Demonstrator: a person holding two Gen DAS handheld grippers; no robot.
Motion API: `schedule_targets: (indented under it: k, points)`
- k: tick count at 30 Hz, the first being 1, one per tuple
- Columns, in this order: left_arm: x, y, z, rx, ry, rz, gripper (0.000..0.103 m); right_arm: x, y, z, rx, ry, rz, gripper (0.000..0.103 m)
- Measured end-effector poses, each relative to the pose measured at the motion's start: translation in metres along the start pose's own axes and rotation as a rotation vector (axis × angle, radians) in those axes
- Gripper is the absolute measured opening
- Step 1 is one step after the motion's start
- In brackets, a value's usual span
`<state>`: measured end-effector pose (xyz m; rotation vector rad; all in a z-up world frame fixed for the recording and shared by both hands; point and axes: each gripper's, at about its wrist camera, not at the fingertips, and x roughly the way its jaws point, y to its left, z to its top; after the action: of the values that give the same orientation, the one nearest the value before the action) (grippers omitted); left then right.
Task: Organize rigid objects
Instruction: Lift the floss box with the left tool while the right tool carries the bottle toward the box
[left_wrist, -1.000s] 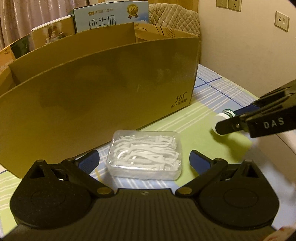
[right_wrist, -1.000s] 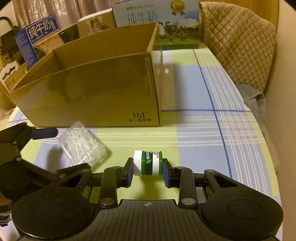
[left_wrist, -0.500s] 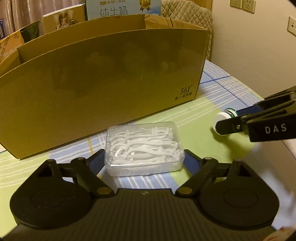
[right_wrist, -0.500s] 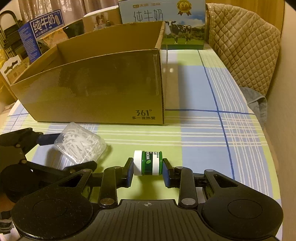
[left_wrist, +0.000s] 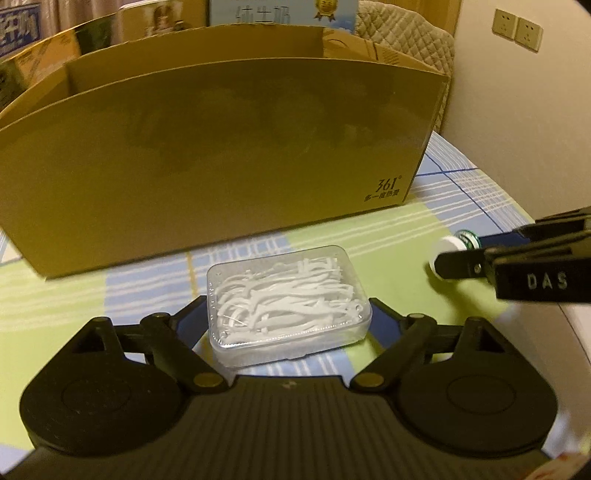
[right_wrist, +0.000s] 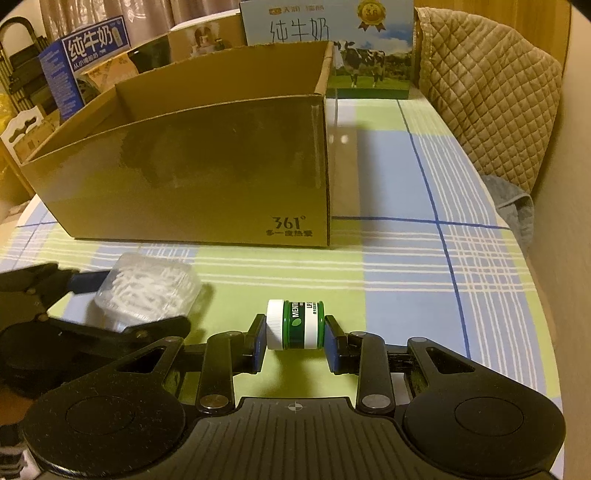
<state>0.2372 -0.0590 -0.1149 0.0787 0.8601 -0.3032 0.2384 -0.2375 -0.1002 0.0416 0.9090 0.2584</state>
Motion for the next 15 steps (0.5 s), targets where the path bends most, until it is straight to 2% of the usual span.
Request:
schedule_targets:
  k: [7, 15]
  points:
    - [-0.027, 0.009, -0.008, -0.070, -0.002, 0.014, 0.086, -0.011, 0.007, 0.001, -0.008, -0.048, 0.003, 0.028]
    - [-0.070, 0.022, -0.004, -0.124, -0.037, 0.047, 0.086, -0.043, 0.033, -0.007, 0.031, -0.096, 0.056, 0.028]
